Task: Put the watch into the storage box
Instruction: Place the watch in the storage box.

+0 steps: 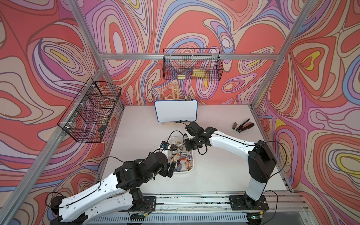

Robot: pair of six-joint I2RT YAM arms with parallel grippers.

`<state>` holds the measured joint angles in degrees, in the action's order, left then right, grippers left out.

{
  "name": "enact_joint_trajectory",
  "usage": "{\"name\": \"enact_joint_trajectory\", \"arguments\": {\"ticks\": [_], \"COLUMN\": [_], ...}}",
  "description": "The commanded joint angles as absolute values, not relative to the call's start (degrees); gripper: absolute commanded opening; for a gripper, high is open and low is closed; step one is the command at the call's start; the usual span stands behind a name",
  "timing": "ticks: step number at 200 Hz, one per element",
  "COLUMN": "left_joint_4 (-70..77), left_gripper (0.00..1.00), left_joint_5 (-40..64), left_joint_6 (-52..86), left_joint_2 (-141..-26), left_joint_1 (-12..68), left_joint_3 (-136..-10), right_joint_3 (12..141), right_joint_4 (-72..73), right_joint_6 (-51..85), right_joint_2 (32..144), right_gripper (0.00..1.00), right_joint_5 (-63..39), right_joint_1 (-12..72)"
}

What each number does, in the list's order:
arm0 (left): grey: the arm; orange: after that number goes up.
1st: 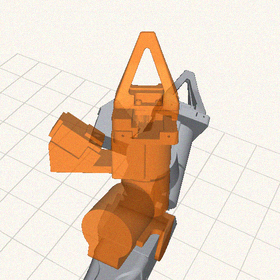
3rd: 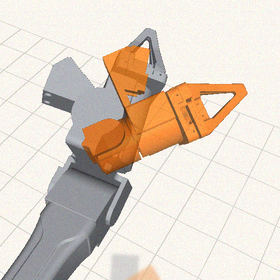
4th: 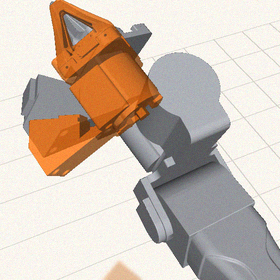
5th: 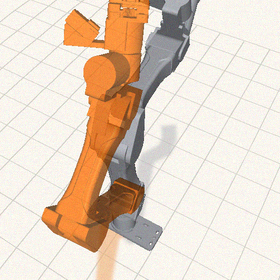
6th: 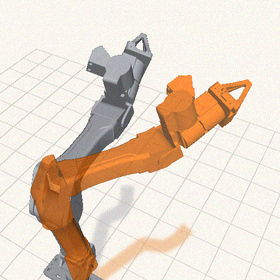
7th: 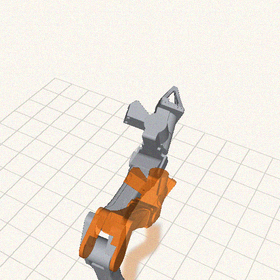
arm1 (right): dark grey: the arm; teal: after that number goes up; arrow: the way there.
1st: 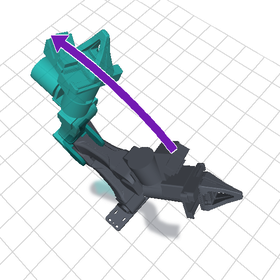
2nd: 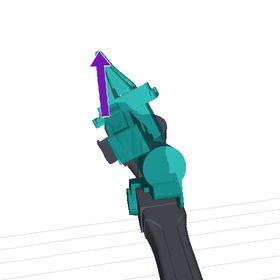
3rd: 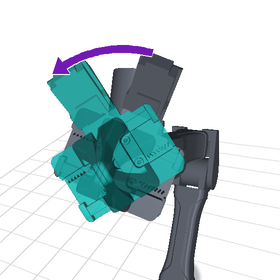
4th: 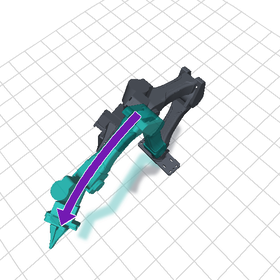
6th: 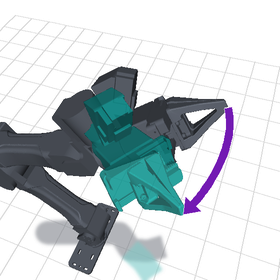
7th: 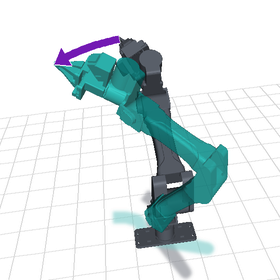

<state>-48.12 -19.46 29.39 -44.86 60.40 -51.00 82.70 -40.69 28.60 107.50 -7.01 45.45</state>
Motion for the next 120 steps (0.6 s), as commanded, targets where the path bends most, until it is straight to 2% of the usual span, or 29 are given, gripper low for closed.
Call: {"name": "enact_joint_trajectory", "arguments": {"ticks": [1, 31, 46, 76, 120], "left_joint_4": [-50.16, -50.36, -50.41, -49.33, -47.13], "left_gripper": [0.98, 0.98, 0.99, 0.99, 1.00], "left_joint_5": [-20.68, -21.13, -21.30, -20.76, -19.48], "left_joint_6": [29.66, 29.80, 29.84, 29.33, 28.01], "left_joint_2": [-44.00, -43.18, -43.23, -44.44, -50.10], "left_joint_1": [60.44, 60.47, 60.48, 60.43, 60.44], "left_joint_3": [-50.94, -50.74, -50.74, -50.95, -54.69], "right_joint_3": [84.40, 85.25, 84.84, 83.42, 79.86], "right_joint_4": [-41.16, -41.57, -41.45, -40.39, -37.99], "right_joint_6": [29.75, 29.45, 29.40, 29.46, 29.71], "right_joint_2": [110.55, 113.27, 113.62, 111.79, 102.56], "right_gripper": [0.05, 0.05, 0.10, 0.44, 0.77], "right_joint_5": [-5.75, -4.45, -4.13, -4.22, -6.16], "right_joint_1": [45.31, 45.35, 45.35, 45.34, 41.71]}}
